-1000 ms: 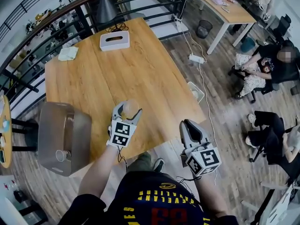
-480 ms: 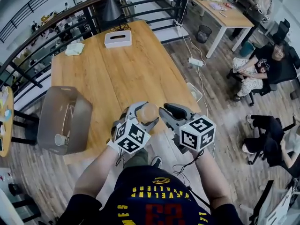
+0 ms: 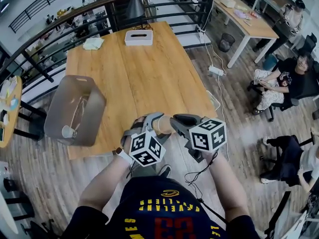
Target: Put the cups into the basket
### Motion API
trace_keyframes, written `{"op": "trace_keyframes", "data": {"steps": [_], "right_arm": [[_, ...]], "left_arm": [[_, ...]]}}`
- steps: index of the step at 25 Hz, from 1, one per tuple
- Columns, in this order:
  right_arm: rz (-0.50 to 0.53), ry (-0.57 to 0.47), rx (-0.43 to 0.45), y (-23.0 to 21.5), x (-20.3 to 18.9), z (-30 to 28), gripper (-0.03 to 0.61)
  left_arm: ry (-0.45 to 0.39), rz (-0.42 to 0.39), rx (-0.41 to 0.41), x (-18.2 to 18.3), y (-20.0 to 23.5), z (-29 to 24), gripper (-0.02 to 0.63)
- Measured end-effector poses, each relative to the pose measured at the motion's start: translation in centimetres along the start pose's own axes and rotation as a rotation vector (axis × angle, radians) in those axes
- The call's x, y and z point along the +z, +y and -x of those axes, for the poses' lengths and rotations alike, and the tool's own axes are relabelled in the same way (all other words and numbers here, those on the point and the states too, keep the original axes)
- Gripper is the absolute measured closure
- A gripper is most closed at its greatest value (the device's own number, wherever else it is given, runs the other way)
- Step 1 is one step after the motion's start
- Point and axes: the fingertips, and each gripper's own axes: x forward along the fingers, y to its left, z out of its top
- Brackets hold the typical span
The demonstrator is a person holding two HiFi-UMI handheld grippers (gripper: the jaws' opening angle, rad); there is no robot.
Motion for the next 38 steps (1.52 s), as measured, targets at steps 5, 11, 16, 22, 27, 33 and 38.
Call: {"op": "trace_keyframes", "data": {"steps": [5, 11, 16, 22, 27, 33, 38], "right_arm": [[0.007, 0.006, 0.015, 0.8, -0.5, -0.4, 0.554], [0.028, 0.024, 0.022, 1.3, 0.4, -1.3, 0.557], [0.057, 0.070, -0.014, 1.2, 0.5, -4.0, 0.557], [0.088, 0.086, 0.002, 4.1, 2.6, -9.0, 0.557], [0.145, 0.088, 0.050, 9.1, 5.5, -14.9, 0.557], [0.213, 0.084, 0.095, 15.4, 9.0, -22.3, 0.557], [0.257, 0.069, 0.110, 19.4, 11.5, -27.0, 0.557]], "left_arm": [[0.002, 0.042, 0.008, -0.5, -0.5, 0.7, 0.308], [-0.024, 0.182, 0.036, -2.2, 0.1, 1.9, 0.304], [-0.038, 0.330, 0.094, -6.9, 1.2, 5.1, 0.302], [-0.142, 0.489, 0.213, -10.5, 5.2, 12.0, 0.304], [-0.229, 0.553, 0.273, -13.2, 8.4, 18.6, 0.304], [-0.268, 0.575, 0.337, -18.2, 12.0, 25.2, 0.304], [-0.274, 0.584, 0.359, -22.0, 14.3, 29.1, 0.304]]}}
